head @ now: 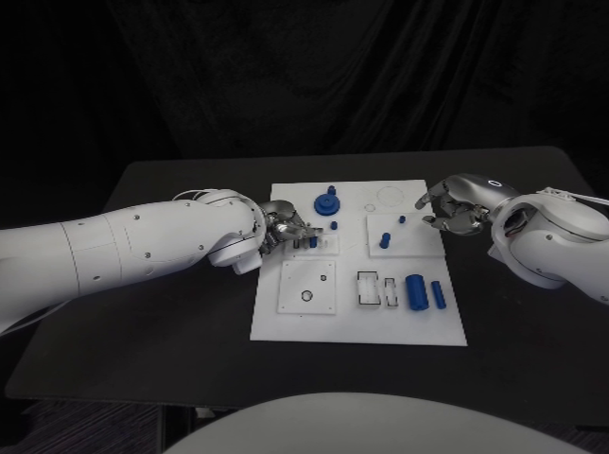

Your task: Assemble the parts on the task board

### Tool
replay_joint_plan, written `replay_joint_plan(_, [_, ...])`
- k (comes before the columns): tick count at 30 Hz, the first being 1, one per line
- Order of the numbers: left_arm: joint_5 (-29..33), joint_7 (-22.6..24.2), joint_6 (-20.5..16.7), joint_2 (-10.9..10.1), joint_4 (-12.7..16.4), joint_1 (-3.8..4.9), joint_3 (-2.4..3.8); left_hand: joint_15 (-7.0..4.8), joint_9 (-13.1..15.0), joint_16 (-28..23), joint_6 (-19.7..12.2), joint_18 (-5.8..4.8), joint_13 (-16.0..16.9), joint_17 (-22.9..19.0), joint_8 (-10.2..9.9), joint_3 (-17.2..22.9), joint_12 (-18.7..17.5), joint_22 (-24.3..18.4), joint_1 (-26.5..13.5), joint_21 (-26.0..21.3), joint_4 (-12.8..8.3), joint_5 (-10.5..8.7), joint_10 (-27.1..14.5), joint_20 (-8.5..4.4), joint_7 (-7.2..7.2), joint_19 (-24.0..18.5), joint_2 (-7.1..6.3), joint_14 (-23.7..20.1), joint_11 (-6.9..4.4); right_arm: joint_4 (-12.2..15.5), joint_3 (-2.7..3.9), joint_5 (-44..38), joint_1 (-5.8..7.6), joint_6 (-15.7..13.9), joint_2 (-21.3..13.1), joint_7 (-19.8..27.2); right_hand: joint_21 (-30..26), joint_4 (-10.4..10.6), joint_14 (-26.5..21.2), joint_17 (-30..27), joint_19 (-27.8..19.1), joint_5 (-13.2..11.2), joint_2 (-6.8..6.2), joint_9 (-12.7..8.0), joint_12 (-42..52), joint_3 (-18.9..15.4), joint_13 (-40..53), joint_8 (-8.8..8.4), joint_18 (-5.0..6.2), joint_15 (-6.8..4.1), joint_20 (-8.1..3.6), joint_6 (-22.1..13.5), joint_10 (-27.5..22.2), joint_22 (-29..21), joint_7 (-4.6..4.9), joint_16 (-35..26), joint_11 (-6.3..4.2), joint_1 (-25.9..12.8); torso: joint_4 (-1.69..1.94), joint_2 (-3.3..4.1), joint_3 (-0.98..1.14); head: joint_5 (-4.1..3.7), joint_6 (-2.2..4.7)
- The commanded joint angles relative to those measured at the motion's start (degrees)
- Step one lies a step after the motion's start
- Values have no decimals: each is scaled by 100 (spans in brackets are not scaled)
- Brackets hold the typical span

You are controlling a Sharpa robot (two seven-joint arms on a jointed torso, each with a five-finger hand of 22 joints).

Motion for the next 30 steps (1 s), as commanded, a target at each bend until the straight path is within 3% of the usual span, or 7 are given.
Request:
replay_joint_plan(1, [22,-222,244,18,-17,-21,-23,-49,150,37,-48,-60,1504,1510,29,-2,20,389,85,-35,-37,45,595,-21,-10,8,8,605,-28,4,3,-12,-14,75,0,-119,-12,-10,423,928,23,19,3,-5,-21,37,974,-24,-55,50,37,5,92,1049,14,-19,44,-57,2,10,2,-19,-1])
replay_joint_plan(5, [22,-303,260,14,-29,-21,-23,-49,149,37,-54,-59,1504,1510,35,-1,20,390,108,-38,-48,81,595,-22,-9,8,11,605,-28,8,3,-12,-14,91,-2,-130,-12,-7,423,927,23,19,5,-5,-19,38,976,-23,-55,50,37,9,96,1049,15,-19,44,-64,4,12,-1,-6,-1])
replay_joint_plan(8, [22,-328,187,-18,24,-20,-23,-47,147,37,-58,-65,1504,1510,62,-111,20,414,42,-24,48,-85,595,-22,-3,28,-26,605,-25,14,3,-12,-14,95,-10,-135,-12,-7,423,927,23,19,5,-5,-19,38,976,-23,-55,50,37,9,96,1049,15,-19,44,-64,8,6,-1,-4,-1])
replay_joint_plan(15, [21,-407,113,-153,218,32,-22,-52,152,37,-43,-69,1504,1510,102,-174,20,433,27,-12,93,-176,595,-25,-11,45,-37,605,-30,24,3,-12,-14,109,-35,-159,-11,-3,423,926,24,21,7,-6,-24,39,971,-23,-55,51,37,12,92,1049,15,-20,45,-75,17,1,-5,-3,-1])
replay_joint_plan(23, [-102,-243,13,-305,397,247,-22,-53,152,37,-46,-66,1504,1510,108,-185,20,423,27,-24,106,-180,595,-26,-12,38,-32,605,-31,34,3,-12,-13,100,-45,-185,-11,-3,423,926,24,21,7,-6,-24,39,971,-23,-55,51,37,12,92,1049,15,-20,45,-75,15,-1,-7,-1,-1])
replay_joint_plan(30, [-169,21,116,-362,441,434,-22,-48,137,37,-110,-63,1504,1510,104,-194,20,420,165,-47,116,-51,595,-25,-8,23,2,605,-27,31,3,-12,-12,89,-39,-202,-11,-3,423,926,24,21,7,-6,-24,39,971,-23,-55,51,37,12,92,1049,15,-20,45,-75,13,-10,11,37,-1])
